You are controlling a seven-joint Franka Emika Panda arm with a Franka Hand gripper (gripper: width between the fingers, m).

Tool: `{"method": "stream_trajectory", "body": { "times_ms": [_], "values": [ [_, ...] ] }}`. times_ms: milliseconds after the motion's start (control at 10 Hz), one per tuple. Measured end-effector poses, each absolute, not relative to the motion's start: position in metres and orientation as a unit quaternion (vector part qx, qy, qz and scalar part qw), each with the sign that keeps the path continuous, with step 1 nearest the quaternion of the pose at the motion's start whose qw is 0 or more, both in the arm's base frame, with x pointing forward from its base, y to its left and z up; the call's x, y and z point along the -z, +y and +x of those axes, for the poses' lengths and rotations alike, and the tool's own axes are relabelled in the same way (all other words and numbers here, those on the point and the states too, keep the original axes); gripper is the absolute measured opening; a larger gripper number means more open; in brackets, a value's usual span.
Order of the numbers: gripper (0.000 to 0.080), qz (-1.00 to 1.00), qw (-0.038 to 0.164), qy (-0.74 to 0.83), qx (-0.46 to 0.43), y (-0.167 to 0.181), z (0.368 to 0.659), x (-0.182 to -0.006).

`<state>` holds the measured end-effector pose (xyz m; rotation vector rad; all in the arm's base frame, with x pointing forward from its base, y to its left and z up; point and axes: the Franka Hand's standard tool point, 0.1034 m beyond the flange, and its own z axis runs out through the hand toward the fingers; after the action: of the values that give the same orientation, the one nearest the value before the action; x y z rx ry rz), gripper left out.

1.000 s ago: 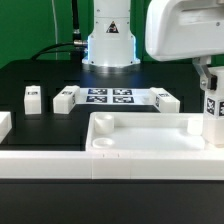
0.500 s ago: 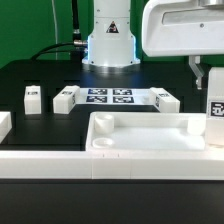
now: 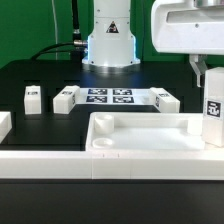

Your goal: Assemble desk

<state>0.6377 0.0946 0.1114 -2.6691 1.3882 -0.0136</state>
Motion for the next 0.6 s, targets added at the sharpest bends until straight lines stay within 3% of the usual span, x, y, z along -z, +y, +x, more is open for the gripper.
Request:
{"method": "stream_trajectory", "body": {
  "times_ms": [100,200,400,600],
  "values": [
    [0.0365,-0.889,0.066,0.452,0.005,0.0951,0.6376,-0.1112],
    [0.0365,-0.897,0.066,0.437,0.006,0.0952,0.6375,-0.1110],
    [0.0617,-0.912,0.066,0.404,0.008,0.0960,0.6371,-0.1103],
    [0.0640,-0.956,0.050,0.288,0.009,0.0997,0.6366,-0.1091]
  ]
}}
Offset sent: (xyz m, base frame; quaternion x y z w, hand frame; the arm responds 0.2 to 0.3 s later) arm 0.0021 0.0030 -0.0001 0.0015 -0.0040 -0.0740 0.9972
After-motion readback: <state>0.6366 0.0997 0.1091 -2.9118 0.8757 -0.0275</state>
